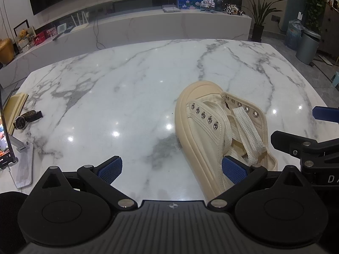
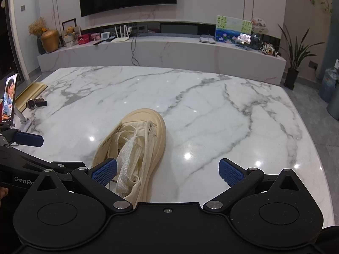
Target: Lace up shoes with both hands
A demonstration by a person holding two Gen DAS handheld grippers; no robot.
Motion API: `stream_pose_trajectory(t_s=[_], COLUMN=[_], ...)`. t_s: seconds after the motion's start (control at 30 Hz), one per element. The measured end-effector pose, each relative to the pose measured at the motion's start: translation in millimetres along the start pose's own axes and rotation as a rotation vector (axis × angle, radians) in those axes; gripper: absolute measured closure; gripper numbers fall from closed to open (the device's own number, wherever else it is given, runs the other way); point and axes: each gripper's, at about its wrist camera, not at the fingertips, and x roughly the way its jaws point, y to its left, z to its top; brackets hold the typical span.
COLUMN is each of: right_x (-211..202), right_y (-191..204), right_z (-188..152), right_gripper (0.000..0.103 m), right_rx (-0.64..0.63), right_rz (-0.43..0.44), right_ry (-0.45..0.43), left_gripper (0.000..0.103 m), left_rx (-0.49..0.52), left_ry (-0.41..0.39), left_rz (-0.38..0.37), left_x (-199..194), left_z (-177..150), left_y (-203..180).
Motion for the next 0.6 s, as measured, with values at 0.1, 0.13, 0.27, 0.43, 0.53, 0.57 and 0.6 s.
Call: stream_pose_trajectory(t_s=[0.1, 0.13, 0.27, 0.43, 0.53, 0.57, 0.6], right_x=[-0.4, -0.9, -1.3, 0.5, -2.5, -4.1, -4.7], right_y=[-1.1, -0.5, -1.0, -4.3, -3.9, -4.7, -4.8], right_z=[0.7, 0.6, -0.8, -0.3, -0.7, -0.9, -1.2], right_gripper=[0.001, 0.001, 0.001, 0.001, 0.001, 0.001, 0.001], right_rx=[0.003, -0.004, -0.007, 0.001, -0.005, -0.004, -0.003], right_rz=[0.001, -0.008, -0.015, 0.007, 0.005, 0.005, 0.006], right_ry=[-0.005, -0.013, -0.023, -0.021, -0.029, -0.03, -0.031], left_gripper=[0.002, 0.002, 0.002, 0.002, 0.002, 0.002, 0.002], left_rx=[-0.017, -0.022, -0.002, 0.003, 0.011, 0.009, 0.006], left_ry=[-0.001, -0.005, -0.019, -0.013, -0.016, -0.017, -0.018], left_rz=[-0.013, -0.013, 0.016, 0.015, 0.029, 0.027, 0.023], left_x=[-0.8, -1.5, -5.0, -4.9, -5.5, -5.6, -5.6], left_z=[0.2, 0.1, -1.4, -2.1, -2.2, -2.1, -2.1], left_y=[1.9, 2.5, -1.6, -1.1, -3.3, -3.0, -2.3])
